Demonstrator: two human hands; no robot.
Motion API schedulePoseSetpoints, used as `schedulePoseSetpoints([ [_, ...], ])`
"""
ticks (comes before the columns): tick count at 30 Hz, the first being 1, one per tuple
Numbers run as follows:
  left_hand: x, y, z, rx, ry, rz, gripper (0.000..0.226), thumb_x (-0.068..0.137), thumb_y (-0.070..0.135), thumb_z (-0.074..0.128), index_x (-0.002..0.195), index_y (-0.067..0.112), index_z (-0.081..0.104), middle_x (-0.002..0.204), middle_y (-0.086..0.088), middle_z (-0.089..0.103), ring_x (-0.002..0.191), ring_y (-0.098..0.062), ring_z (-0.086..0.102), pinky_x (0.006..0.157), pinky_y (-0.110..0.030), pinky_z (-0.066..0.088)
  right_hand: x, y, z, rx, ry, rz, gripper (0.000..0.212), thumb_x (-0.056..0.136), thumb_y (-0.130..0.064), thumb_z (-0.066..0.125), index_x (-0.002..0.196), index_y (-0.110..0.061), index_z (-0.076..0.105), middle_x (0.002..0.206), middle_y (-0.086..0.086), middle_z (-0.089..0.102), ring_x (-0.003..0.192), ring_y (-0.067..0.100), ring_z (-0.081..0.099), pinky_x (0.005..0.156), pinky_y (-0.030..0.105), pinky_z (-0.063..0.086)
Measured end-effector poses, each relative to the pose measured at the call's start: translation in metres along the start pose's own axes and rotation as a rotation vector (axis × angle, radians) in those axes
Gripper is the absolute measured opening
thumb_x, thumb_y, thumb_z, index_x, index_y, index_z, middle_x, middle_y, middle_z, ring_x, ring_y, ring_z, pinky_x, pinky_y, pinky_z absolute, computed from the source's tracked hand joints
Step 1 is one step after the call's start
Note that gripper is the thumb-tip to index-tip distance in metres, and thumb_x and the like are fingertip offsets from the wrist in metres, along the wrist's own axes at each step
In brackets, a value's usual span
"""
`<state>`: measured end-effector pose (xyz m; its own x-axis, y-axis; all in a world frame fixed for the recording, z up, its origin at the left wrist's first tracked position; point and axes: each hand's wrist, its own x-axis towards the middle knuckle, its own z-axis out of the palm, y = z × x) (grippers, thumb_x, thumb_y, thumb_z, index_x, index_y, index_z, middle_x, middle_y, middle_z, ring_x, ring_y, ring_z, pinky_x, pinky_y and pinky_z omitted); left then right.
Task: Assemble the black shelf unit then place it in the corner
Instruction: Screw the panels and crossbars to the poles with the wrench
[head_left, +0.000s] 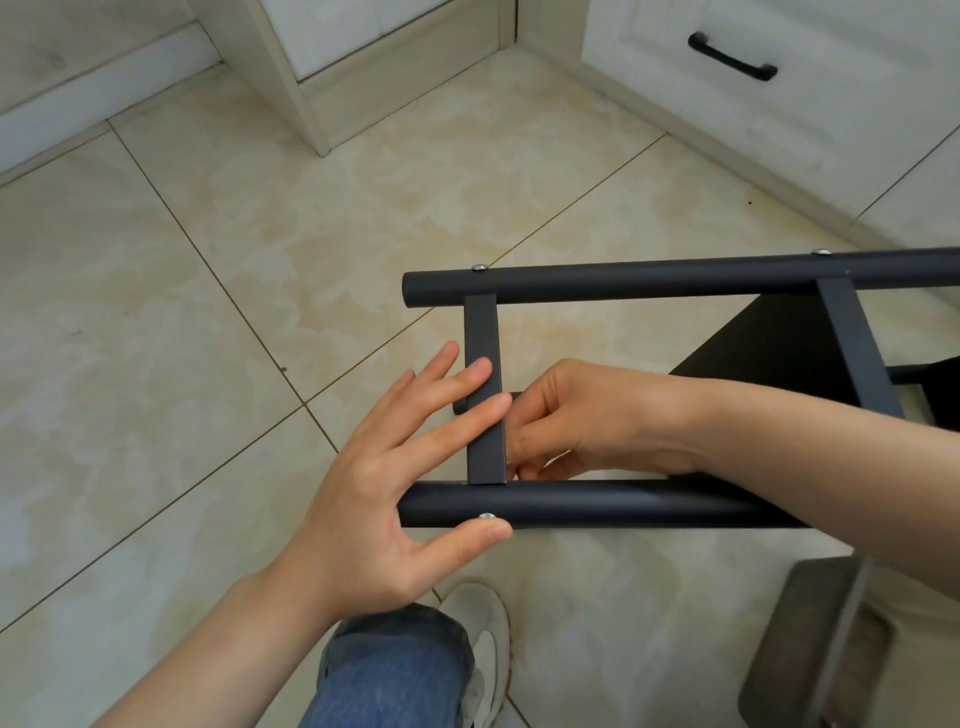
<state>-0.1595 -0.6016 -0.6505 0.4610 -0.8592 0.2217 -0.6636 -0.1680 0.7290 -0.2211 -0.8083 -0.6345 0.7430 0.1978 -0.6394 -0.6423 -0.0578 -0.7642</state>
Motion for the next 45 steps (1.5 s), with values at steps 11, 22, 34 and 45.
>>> schedulePoseSetpoints([
  [11,0.0,0.0,0.0,0.001,-0.003,0.002,0.065,0.086,0.044,0.069,0.141,0.014,0.052,0.157,-0.006,0.042,0.153,-0.024,0.027,0.117,-0.063,0.031,-0.003,-0.004,-0.003,-0.074,-0.058,0.027,0.02,0.091,-0.015,0.065,0.078,-0.018,0.079,0.083,0.001,0.072,0.075,0.01,0.058,0.071,0.021,0.052],
  [22,0.0,0.0,0.001,-0.007,0.002,0.008,0.065,0.085,0.042,0.069,0.141,0.015,0.052,0.156,-0.005,0.043,0.153,-0.023,0.027,0.12,-0.053,0.03,0.006,0.001,-0.003,-0.032,-0.092,0.092,0.024,0.094,-0.02,0.065,0.104,0.001,0.072,0.091,0.006,0.066,0.074,0.011,0.054,0.073,0.025,0.049],
  [34,0.0,-0.001,0.001,-0.047,-0.006,0.016,0.064,0.086,0.04,0.069,0.142,0.016,0.05,0.157,-0.005,0.041,0.152,-0.021,0.03,0.122,-0.038,0.03,0.01,0.003,-0.008,0.05,-0.164,0.151,0.013,0.092,-0.018,0.067,0.091,-0.009,0.076,0.085,0.004,0.067,0.071,0.01,0.058,0.077,0.028,0.051],
  [45,-0.001,-0.002,0.001,-0.052,-0.008,0.015,0.064,0.085,0.04,0.07,0.141,0.015,0.05,0.157,-0.006,0.041,0.152,-0.021,0.03,0.121,-0.036,0.03,0.013,0.004,-0.006,0.047,-0.18,0.176,0.022,0.089,-0.026,0.07,0.097,-0.006,0.075,0.089,0.006,0.068,0.074,0.012,0.06,0.076,0.027,0.054],
])
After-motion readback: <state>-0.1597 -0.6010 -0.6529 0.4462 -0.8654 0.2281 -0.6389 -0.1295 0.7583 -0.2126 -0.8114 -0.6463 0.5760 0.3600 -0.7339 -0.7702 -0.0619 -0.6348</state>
